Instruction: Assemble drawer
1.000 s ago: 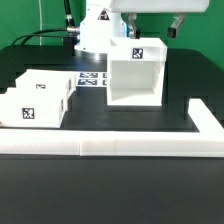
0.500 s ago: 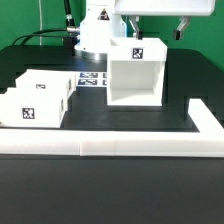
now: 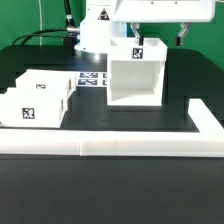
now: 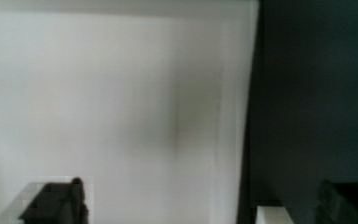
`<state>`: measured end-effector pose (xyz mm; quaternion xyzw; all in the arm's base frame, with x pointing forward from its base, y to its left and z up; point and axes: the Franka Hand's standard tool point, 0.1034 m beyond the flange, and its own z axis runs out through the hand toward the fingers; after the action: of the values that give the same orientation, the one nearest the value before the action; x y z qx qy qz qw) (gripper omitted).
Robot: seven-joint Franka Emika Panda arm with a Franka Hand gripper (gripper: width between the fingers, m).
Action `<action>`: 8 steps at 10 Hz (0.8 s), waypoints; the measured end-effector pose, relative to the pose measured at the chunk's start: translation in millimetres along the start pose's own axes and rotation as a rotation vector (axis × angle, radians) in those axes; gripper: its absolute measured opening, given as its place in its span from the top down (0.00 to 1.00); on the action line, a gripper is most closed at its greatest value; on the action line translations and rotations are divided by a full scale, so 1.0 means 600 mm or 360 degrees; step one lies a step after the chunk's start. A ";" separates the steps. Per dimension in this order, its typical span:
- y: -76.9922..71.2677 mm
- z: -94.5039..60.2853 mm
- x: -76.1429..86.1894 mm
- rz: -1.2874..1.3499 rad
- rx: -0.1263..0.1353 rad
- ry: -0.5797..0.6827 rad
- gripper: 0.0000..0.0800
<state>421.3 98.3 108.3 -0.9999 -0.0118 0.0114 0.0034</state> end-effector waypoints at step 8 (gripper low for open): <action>-0.001 0.017 -0.008 -0.0003 0.0005 -0.0006 0.69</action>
Offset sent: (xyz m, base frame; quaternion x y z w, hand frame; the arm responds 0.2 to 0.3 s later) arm -0.0107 -0.0006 -0.0121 0.0078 0.0054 0.0128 0.9999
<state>416.1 98.6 98.3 -0.9998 -0.0128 0.0134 0.0049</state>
